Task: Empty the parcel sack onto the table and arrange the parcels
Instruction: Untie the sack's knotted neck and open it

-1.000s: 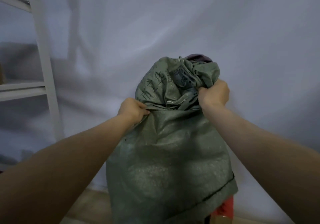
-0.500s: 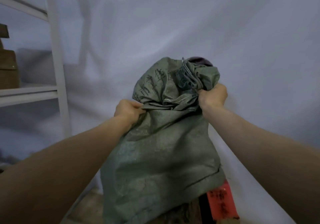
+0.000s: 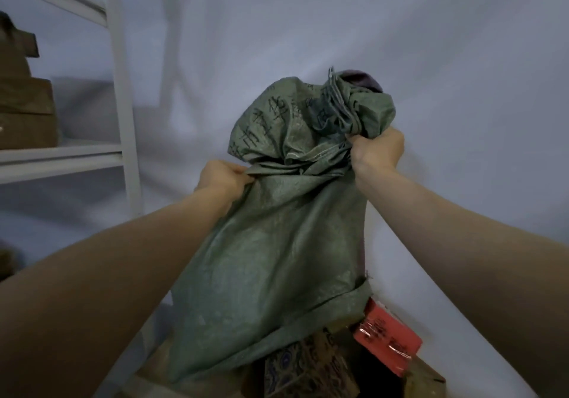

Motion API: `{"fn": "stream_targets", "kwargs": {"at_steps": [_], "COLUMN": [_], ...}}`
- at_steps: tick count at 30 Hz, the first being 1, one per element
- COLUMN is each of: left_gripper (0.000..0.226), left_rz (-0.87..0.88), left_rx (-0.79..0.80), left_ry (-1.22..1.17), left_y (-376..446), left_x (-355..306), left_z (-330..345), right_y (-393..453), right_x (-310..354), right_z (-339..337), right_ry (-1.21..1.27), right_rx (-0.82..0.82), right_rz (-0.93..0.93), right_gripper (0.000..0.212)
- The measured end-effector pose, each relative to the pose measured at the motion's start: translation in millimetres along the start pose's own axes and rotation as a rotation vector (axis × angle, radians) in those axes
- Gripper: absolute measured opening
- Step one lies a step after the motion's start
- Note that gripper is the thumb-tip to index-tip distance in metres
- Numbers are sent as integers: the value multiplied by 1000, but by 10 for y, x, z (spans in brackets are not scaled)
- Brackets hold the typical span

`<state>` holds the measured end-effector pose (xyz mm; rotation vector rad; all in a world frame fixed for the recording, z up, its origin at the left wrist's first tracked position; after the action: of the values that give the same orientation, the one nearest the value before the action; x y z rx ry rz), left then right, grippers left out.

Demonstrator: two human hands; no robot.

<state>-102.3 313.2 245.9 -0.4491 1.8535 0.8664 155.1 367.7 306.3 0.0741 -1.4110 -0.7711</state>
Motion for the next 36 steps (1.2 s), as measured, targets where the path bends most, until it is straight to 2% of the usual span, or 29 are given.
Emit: {"fn": "stream_targets", "kwargs": {"at_steps": [2, 4, 9, 13, 18, 23, 26, 28, 30, 34, 36], "left_gripper": [13, 16, 27, 23, 24, 34, 28, 14, 14, 27, 32], "left_rz": [21, 2, -79, -66, 79, 13, 79, 75, 47, -205, -241], "left_rx": [-33, -24, 175, 231, 81, 268, 204, 157, 154, 376, 366], "left_ry": [32, 111, 247, 166, -77, 173, 102, -28, -98, -69, -259], "left_y": [67, 65, 25, 146, 285, 178, 278, 329, 271, -66, -39], "left_x": [2, 144, 550, 486, 279, 558, 283, 104, 82, 418, 327], "left_z": [-63, -98, -63, -64, -95, 1, -22, -41, -23, 181, 244], "right_y": [-8, -63, -230, -263, -223, -253, -187, -145, -124, -183, -173], "right_x": [82, 58, -188, -64, 159, -6, 197, 374, 430, 243, 311], "right_z": [63, 110, 205, 264, 215, 127, 127, 125, 119, 40, -17], "right_ry": [33, 16, -23, -18, 29, -172, -177, -152, -137, -229, -206], "right_rx": [-4, 3, 8, -18, -113, -90, -127, -154, -162, -128, -147], "right_rz": [-19, -27, 9, -2, -93, -86, -133, -174, -200, -183, -208], "right_gripper": [12, 13, 12, 14, 8, 6, 19, 28, 19, 11, 12]}}
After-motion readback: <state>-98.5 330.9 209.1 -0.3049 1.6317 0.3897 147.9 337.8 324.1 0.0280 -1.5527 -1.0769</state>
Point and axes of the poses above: each hand's wrist, its own y-axis towards the middle knuckle, its own z-axis out of the palm, x = y × z, the point moved 4 cm from there along y, towards the middle knuckle, and after that the axes turned 3 degrees about -x, right-handed, at the moved point
